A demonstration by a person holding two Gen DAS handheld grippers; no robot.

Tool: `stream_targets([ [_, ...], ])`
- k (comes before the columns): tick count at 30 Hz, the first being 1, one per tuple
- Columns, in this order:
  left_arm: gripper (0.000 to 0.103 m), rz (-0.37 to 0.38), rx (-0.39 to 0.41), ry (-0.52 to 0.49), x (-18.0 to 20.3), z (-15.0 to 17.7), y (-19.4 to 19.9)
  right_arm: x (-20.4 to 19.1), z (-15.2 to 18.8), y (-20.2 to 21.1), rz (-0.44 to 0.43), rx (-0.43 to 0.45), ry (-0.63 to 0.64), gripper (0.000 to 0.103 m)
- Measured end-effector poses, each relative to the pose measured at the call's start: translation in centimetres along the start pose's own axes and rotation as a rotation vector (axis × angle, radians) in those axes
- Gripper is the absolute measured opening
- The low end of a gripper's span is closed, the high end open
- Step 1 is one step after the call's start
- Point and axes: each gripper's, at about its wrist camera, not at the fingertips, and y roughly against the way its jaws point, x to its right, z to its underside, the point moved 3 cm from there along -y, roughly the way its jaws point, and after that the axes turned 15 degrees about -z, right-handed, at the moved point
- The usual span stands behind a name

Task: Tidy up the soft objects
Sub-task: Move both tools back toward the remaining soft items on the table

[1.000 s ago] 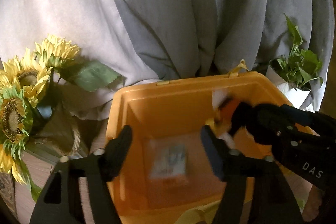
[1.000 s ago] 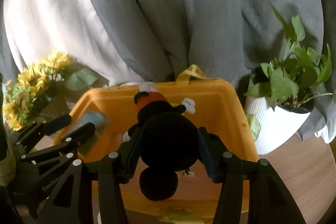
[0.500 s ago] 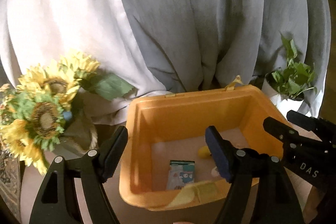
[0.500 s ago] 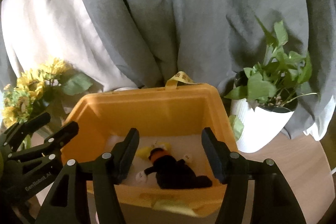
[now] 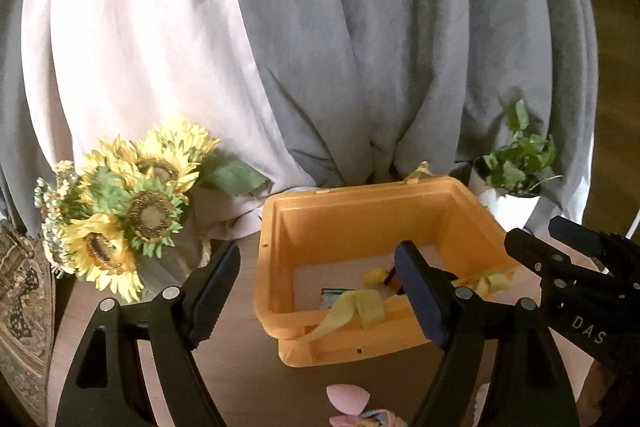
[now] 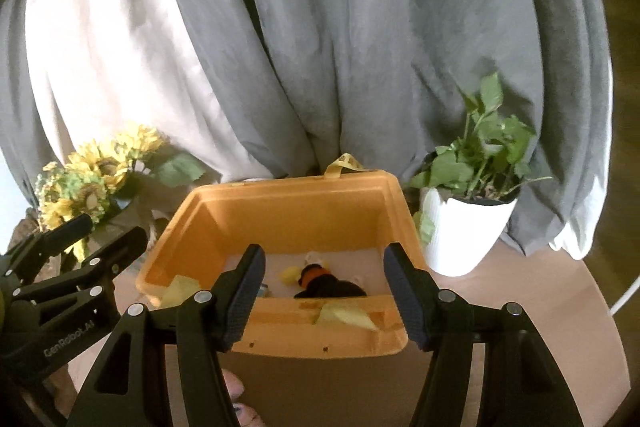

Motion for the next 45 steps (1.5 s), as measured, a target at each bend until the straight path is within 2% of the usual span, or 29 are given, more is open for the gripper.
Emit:
stream_targets([
  [13,0.081,0.042,0.057,-0.003,-0.9,1.3,6.6,-1.6,2.0,6.4,0.059,0.054,-0.029,0.063],
  [24,0.083,0.012,0.019,0.034,-0.7,5.2,11.4,-2.3,4.8,10.4,0.023,0.048,0.016,0.063],
  [36,0.086,-0.011,-0.059,0.050,1.3,10.7,14.2,-0.8,9.1,12.3,-0.036,-0.034,0.046,0.073],
  [45,0.086,-0.043,-0.150,0.042,3.0,14.7,14.6,0.5,12.8,12.1,-0.059,-0.129,0.070,0.073],
])
